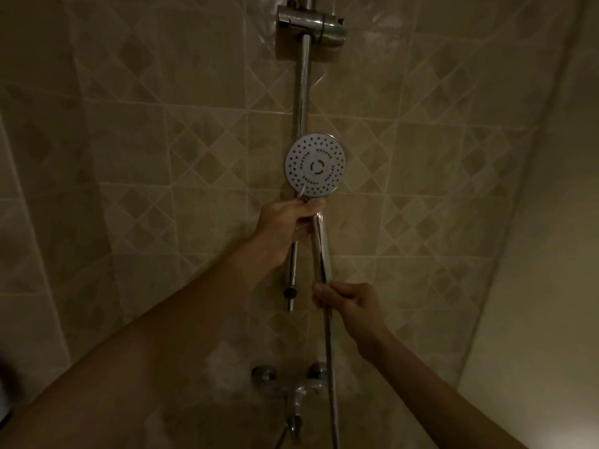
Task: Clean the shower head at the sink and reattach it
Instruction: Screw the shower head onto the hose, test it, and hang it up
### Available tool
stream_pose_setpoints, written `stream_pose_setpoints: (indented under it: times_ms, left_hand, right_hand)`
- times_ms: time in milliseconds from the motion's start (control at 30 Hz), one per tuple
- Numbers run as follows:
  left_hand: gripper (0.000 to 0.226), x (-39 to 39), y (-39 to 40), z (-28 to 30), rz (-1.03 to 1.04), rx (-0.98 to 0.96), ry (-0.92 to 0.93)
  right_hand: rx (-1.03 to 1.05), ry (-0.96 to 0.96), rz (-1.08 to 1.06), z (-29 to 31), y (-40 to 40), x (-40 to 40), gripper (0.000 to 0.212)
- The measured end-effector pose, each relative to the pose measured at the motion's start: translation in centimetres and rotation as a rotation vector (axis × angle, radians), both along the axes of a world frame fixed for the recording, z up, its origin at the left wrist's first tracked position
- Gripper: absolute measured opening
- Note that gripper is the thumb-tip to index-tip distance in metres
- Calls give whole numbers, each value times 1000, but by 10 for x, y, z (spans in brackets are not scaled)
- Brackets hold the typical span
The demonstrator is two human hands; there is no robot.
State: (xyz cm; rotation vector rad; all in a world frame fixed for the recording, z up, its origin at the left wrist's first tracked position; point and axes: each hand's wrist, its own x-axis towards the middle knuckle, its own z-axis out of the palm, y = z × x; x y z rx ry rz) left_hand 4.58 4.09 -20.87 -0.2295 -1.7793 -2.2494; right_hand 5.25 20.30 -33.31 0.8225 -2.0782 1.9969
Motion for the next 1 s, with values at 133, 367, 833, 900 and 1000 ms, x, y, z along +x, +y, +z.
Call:
stream_pose_setpoints:
  times_ms: [133, 367, 833, 900, 1000]
  left_hand:
    - [36, -2, -1, 1, -36, 23, -7]
    - [14, -5, -2, 1, -79, 4, 36]
    - [25, 1, 6, -40, -320, -48, 9]
    - [26, 1, 9, -54, -325, -40, -19]
    - [29, 0, 13, -77, -273, -25, -49]
  right_hand:
    - [-86, -60, 156, -4, 5, -5, 42]
    - [-216, -210, 354, -5, 1, -2, 42]
    - [-116, -292, 481, 13, 26, -12, 35]
    - [-67, -237, 409, 3, 29, -12, 35]
    - [-48, -213, 316, -14, 33, -9, 38]
